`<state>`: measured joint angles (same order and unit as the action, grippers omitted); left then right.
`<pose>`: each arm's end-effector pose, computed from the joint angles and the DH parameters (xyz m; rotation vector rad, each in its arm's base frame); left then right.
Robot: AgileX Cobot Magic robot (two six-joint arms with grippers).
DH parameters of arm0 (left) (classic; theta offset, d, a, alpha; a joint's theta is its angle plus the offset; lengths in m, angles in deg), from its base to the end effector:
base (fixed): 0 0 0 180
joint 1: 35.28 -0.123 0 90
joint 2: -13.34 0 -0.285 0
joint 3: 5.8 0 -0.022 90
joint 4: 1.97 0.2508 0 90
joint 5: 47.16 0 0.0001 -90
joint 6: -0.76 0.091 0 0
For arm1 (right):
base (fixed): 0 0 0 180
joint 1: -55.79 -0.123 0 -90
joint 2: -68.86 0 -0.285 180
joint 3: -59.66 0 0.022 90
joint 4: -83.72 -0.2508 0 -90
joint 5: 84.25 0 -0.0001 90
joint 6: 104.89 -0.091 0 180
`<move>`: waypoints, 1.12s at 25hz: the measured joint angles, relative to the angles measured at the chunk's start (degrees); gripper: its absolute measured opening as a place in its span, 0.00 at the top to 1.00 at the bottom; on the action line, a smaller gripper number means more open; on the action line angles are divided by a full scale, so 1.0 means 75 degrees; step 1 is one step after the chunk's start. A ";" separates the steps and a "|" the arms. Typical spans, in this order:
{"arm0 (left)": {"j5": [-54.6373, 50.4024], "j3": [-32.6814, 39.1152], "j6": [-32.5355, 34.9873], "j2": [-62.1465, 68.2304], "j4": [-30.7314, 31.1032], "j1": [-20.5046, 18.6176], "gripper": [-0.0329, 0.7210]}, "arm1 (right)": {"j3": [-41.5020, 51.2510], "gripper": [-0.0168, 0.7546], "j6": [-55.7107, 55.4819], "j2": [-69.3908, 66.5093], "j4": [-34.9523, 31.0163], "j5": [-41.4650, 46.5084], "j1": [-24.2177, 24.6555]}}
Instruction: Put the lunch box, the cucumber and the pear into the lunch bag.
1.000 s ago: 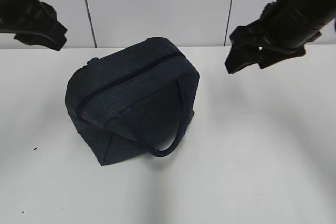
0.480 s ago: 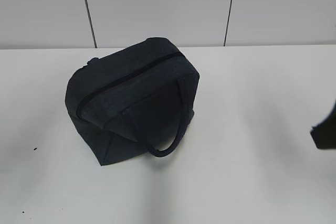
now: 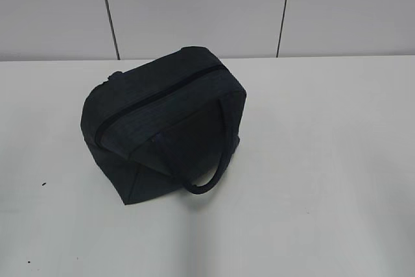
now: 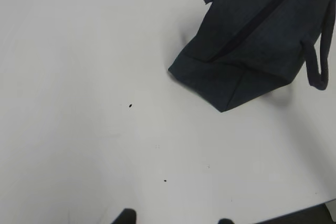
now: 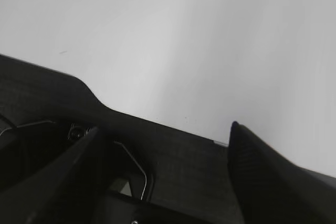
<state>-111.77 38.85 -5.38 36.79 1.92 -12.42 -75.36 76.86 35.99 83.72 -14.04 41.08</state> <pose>0.0296 -0.0064 0.2888 0.3399 2.2947 -0.1711 0.0476 0.0125 0.2747 -0.3702 2.5598 0.0835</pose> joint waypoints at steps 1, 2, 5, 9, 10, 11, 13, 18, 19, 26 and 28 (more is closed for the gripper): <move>-0.0100 0.0068 0.0000 -0.0198 -0.0007 0.0000 0.57 | 0.0098 0.26 -0.0005 0.0423 0.0060 0.0080 0.0000; -0.0156 0.0110 0.0000 -0.0423 -0.0007 0.0000 0.57 | 0.0139 0.26 -0.0018 0.0776 0.0116 0.0114 0.0000; -0.0081 0.0167 0.0000 -0.1023 0.0020 0.0000 0.57 | 0.0170 0.26 -0.0018 0.2011 0.0291 0.0099 0.0000; 0.0107 0.0342 0.0000 -0.1586 0.0054 0.0000 0.57 | 0.0170 0.26 -0.0018 0.3177 0.0429 0.0099 0.0000; 0.0116 0.0352 0.0000 -0.1686 0.0055 0.0000 0.57 | 0.0170 0.26 -0.0018 0.3363 0.0441 0.0114 0.0000; 0.0125 0.0352 0.0000 -0.1778 0.0063 0.0000 0.57 | 0.0189 0.26 -0.0018 0.3430 0.0441 0.0114 0.0000; 0.0145 0.0357 0.0000 -0.1941 0.0063 0.0000 0.57 | 0.0219 0.27 -0.0018 0.3489 0.0459 -0.0027 0.0000; 0.0149 0.0366 0.0000 -0.2210 0.0078 0.0000 0.57 | 0.0456 0.30 -0.0018 0.3489 0.0378 -0.0457 0.0000; 0.0149 0.0366 0.0000 -0.2212 0.0078 0.0000 0.57 | 0.0456 0.31 -0.0018 0.3489 0.0378 -0.0460 0.0000; 0.0149 0.0366 0.0000 -0.2228 0.0078 0.0000 0.57 | 0.0462 0.32 -0.0018 0.3489 0.0349 -0.0489 0.0000; 0.0149 0.0366 0.0000 -0.2228 0.0078 0.0000 0.57 | 0.0462 0.33 -0.0018 0.3489 0.0349 -0.0489 0.0000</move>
<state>-110.65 41.59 -5.38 20.08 2.51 -12.42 -71.90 76.73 62.16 86.34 -17.71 41.08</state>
